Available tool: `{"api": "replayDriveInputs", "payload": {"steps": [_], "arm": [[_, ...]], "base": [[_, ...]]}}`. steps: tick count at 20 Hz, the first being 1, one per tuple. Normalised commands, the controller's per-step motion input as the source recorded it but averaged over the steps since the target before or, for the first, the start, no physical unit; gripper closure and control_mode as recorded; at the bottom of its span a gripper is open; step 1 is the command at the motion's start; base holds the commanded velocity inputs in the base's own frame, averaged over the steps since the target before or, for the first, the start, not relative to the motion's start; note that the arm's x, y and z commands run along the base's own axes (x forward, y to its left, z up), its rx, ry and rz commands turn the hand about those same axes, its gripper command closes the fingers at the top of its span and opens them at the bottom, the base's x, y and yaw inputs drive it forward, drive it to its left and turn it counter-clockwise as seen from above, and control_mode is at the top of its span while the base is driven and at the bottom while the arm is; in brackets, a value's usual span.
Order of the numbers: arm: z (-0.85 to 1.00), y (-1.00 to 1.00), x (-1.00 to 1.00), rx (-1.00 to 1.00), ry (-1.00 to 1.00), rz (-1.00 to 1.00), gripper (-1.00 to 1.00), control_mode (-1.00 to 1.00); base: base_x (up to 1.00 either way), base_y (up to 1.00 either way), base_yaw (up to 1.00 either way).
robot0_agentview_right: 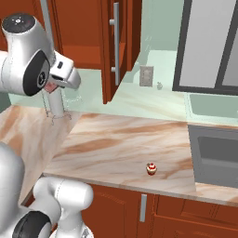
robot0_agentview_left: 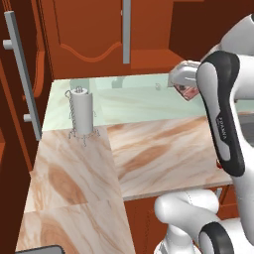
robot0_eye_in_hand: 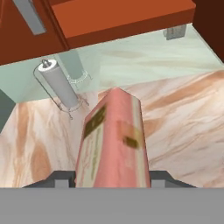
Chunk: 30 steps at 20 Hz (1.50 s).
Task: Open the cabinet. Pick the bar soap and place it next to the sink. Then close the cabinet.
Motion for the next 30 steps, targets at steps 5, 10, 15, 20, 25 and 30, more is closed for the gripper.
{"api": "replayDriveInputs", "payload": {"steps": [5,10,15,20,25,30], "arm": [[0.0,-0.01,-0.67,0.0,0.0,0.0,1.0,-1.0],[0.01,0.0,-0.45,0.0,0.0,0.0,1.0,-1.0],[0.0,-0.14,-0.51,0.0,0.0,0.0,1.0,-1.0],[0.0,-0.19,-0.71,0.0,0.0,0.0,1.0,-1.0],[0.0,-0.21,-0.78,0.0,0.0,0.0,1.0,-1.0],[0.0,-0.2,-0.83,0.0,0.0,0.0,1.0,-1.0]], "base": [[0.0,0.0,0.0],[0.0,0.0,0.0],[0.0,0.0,0.0],[0.0,0.0,0.0],[0.0,0.0,0.0],[0.0,0.0,0.0]]}}
